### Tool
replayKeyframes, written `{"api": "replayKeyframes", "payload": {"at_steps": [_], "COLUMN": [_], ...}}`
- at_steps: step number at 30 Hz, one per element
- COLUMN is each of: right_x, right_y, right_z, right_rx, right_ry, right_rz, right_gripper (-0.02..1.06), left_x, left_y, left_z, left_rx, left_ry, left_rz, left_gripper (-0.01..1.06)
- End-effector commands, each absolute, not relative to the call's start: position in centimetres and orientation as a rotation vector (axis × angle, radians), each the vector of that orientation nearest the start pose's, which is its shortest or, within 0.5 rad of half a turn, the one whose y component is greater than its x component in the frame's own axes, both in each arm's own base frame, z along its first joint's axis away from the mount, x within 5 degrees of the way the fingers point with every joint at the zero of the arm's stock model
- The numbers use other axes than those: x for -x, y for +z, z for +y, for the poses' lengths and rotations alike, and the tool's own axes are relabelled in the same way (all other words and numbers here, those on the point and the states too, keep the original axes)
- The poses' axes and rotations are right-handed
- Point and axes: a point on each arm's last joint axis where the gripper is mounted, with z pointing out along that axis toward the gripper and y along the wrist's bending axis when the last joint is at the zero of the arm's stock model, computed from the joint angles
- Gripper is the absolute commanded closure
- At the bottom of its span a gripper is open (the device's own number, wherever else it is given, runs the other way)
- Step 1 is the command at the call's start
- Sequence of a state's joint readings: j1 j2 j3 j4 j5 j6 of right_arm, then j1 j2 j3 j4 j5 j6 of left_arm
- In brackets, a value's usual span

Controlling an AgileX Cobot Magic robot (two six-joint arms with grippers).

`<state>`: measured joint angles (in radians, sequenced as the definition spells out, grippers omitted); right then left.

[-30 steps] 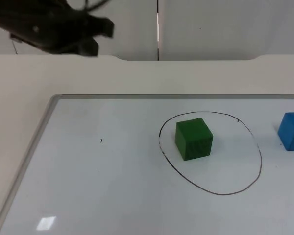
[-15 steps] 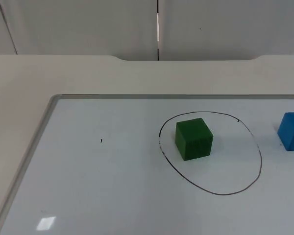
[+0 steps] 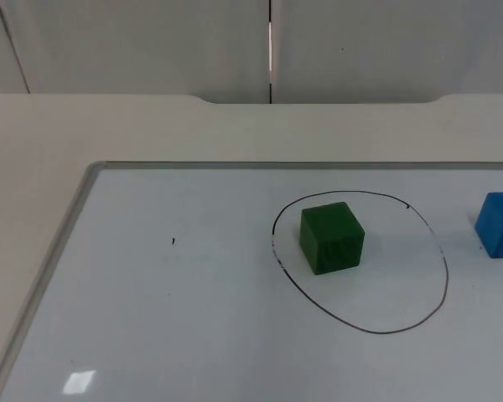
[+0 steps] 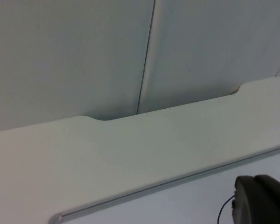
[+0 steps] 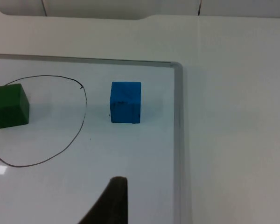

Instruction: Push the two cubes into the marked area.

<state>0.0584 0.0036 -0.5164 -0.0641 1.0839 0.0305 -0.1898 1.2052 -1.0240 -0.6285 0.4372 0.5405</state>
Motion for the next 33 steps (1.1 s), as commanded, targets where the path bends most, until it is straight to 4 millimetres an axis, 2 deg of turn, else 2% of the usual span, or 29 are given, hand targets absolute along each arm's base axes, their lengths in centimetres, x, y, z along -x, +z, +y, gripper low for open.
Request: {"api": "replayKeyframes", "payload": {"at_steps": [1, 3, 16, 17, 22, 23, 33], "right_x": [0.7, 0.7, 0.7, 0.7, 0.7, 0.7, 0.7], "right_y": [28.0, 28.0, 28.0, 28.0, 28.0, 28.0, 28.0], "right_z": [-0.6, -0.6, -0.6, -0.6, -0.6, -0.6, -0.6], "right_rx": [0.019, 0.019, 0.019, 0.019, 0.019, 0.019, 0.019], "right_ry": [-0.029, -0.029, -0.029, -0.029, -0.029, -0.029, -0.029], "right_rz": [2.044, 2.044, 2.044, 2.044, 2.044, 2.044, 2.044], "right_gripper": [-0.01, -0.01, -0.01, -0.01, -0.01, -0.01, -0.01], "left_x": [-25.1, -24.0, -17.7, -17.7, -14.4, -14.4, -8.8], "left_y": [36.4, 36.7, 35.5, 35.5, 35.8, 35.8, 35.7], "left_z": [-7.0, -6.7, -5.5, -5.5, -4.8, -4.8, -2.0], "left_rx": [-0.305, -0.302, -0.296, -0.296, -0.297, -0.297, -0.247], "left_ry": [-0.392, -0.386, -0.381, -0.381, -0.366, -0.366, -0.135], "left_rz": [1.999, 1.983, 1.933, 1.933, 1.926, 1.926, 2.025], "left_gripper": [1.05, 1.05, 1.05, 1.05, 1.05, 1.05, 1.05]}}
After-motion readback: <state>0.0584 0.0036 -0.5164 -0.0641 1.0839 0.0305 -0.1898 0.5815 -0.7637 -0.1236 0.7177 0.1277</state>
